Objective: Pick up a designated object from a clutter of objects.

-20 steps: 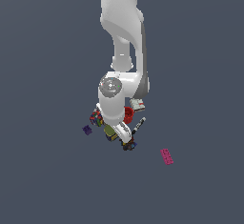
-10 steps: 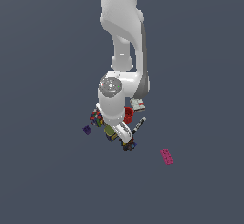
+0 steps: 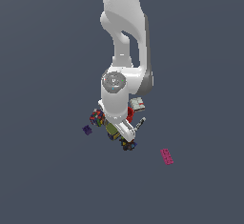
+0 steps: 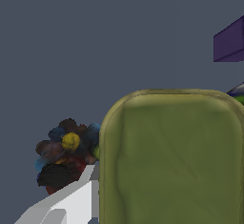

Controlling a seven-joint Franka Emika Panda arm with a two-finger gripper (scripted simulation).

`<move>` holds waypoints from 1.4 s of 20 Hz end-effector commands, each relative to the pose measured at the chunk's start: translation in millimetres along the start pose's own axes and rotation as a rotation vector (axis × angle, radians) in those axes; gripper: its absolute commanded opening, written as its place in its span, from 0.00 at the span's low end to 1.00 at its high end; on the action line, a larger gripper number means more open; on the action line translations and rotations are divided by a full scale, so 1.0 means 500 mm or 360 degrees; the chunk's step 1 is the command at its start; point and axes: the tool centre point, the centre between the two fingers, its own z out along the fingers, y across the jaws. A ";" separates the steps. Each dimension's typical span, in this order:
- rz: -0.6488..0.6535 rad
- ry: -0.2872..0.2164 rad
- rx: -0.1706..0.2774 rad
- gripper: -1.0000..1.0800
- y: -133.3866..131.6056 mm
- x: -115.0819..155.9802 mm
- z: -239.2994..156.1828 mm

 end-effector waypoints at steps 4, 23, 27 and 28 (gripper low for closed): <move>0.0000 0.0006 0.0006 0.00 -0.035 -0.013 -0.080; 0.0001 0.0008 0.0004 0.00 -0.200 -0.084 -0.452; 0.0001 0.0007 0.0004 0.00 -0.230 -0.095 -0.516; 0.0001 0.0007 0.0004 0.00 -0.237 -0.097 -0.531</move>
